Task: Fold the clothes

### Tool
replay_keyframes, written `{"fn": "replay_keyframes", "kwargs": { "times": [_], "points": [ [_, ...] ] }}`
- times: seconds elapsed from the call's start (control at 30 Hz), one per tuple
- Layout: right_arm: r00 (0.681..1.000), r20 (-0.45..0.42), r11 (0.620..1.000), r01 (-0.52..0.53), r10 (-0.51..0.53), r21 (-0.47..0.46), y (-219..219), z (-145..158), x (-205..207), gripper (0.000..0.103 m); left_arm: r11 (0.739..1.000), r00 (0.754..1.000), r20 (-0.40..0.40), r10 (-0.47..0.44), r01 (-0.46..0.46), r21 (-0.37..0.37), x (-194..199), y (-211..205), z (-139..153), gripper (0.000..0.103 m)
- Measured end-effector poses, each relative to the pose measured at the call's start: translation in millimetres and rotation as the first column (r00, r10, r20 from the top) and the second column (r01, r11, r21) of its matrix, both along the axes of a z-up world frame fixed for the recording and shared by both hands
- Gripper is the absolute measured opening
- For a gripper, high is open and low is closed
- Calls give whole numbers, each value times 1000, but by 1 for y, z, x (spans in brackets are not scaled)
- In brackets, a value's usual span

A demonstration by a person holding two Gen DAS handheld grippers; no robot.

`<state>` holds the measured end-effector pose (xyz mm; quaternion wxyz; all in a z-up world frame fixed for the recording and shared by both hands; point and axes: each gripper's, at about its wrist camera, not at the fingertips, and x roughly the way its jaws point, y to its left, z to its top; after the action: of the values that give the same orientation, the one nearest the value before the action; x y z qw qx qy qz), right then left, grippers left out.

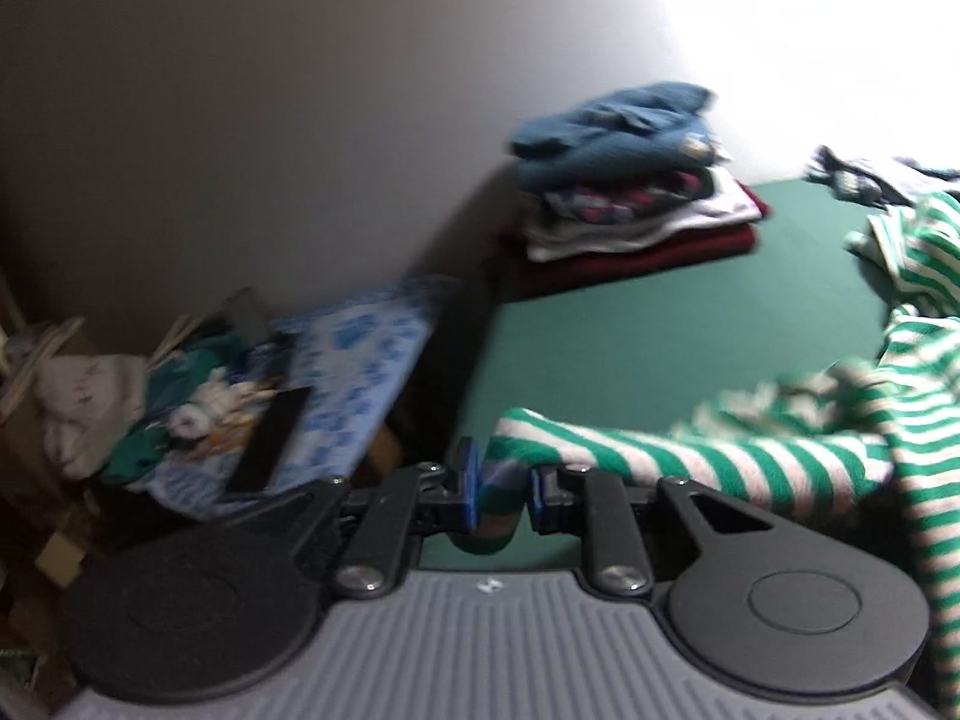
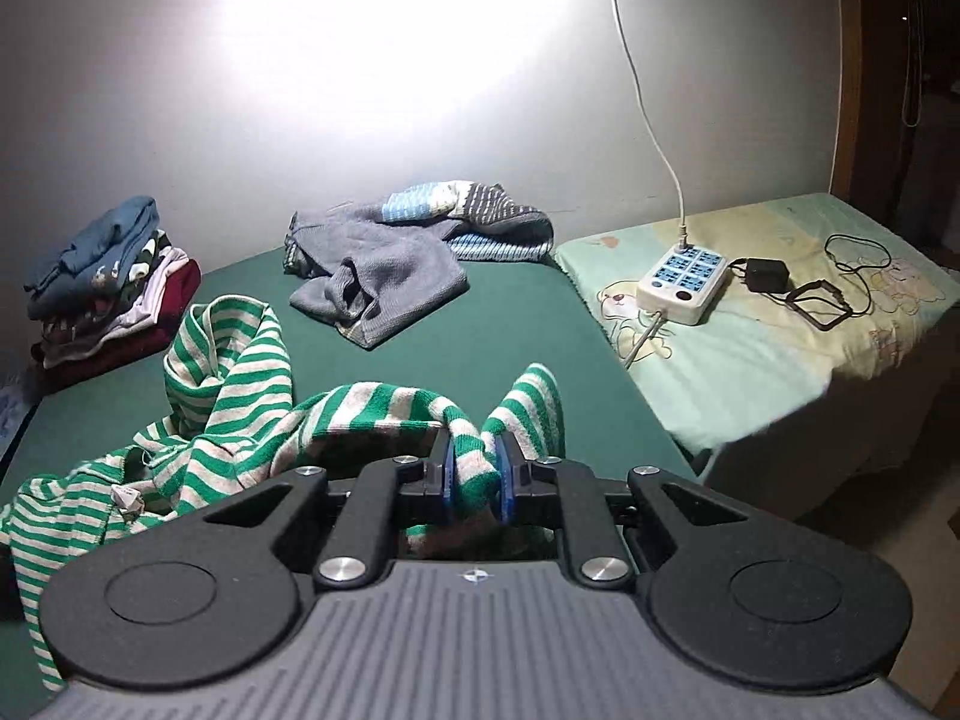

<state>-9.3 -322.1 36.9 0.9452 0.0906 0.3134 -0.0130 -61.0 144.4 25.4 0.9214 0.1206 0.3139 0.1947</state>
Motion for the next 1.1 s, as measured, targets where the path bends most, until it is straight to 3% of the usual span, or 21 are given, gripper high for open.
{"fn": "replay_keyframes", "kwargs": {
  "times": [0.03, 0.07, 0.2, 0.23, 0.27, 0.37, 0.4, 0.47, 0.6, 0.7, 0.77, 0.8, 0.87, 0.93, 1.07, 1.1],
  "points": [
    [1000, 12, 1000, 10, -9, -3, -5, 4, -4, 12, 1000, 1000, 5, 15, -15, -1, -6, 5, 4, 24],
    [999, 34, 999, 41, -40, -27, -10, 9, -8, 0, 1000, 1000, 9, 30, -30, -2, -11, 9, 9, 25],
    [980, 137, 983, 158, -144, -98, -37, 28, -18, 1, 996, 995, 20, 93, -93, -16, -32, 26, 22, 27],
    [985, 102, 985, 149, -140, -87, -44, 28, -13, 5, 993, 994, 15, 112, -111, -25, -35, 29, 22, 27],
    [990, 55, 990, 133, -130, -55, -50, 26, -8, 11, 991, 991, 11, 130, -130, -35, -37, 32, 22, 27],
    [1000, -14, 998, 23, -22, 66, -46, 12, 0, 14, 983, 984, 10, 176, -175, -57, -45, 38, 25, 27],
    [999, -41, 997, -18, 21, 73, -35, 6, 3, 25, 982, 983, 15, 184, -183, -57, -48, 38, 26, 27],
    [990, -80, 990, -105, 113, 91, -10, -8, 9, 36, 980, 981, 23, 193, -192, -49, -53, 36, 28, 27],
    [946, -92, 946, -298, 310, 127, 44, -32, 23, 38, 979, 979, 27, 202, -201, -32, -63, 32, 33, 27],
    [926, -153, 938, -334, 344, 90, 76, -49, 44, 41, 976, 976, 12, 217, -217, -22, -71, 29, 33, 28],
    [931, -199, 952, -295, 306, 84, 83, -65, 59, 43, 974, 974, -11, 227, -228, -19, -77, 29, 31, 28],
    [925, -211, 948, -295, 315, 120, 82, -69, 63, 35, 973, 973, -24, 231, -231, -15, -79, 28, 29, 29],
    [913, -234, 936, -293, 334, 193, 78, -76, 69, 5, 965, 965, -37, 261, -259, 43, -84, 23, 24, 28],
    [918, -181, 927, -315, 352, 205, 74, -64, 61, 4, 960, 960, -55, 275, -272, 67, -89, 27, 21, 29],
    [913, -81, 894, -370, 401, 251, 59, -34, 44, 2, 966, 965, -61, 257, -258, -14, -94, 36, 27, 38],
    [909, -62, 886, -383, 412, 261, 55, -27, 40, 2, 970, 970, -52, 236, -238, -39, -92, 35, 29, 48]
  ]
}}
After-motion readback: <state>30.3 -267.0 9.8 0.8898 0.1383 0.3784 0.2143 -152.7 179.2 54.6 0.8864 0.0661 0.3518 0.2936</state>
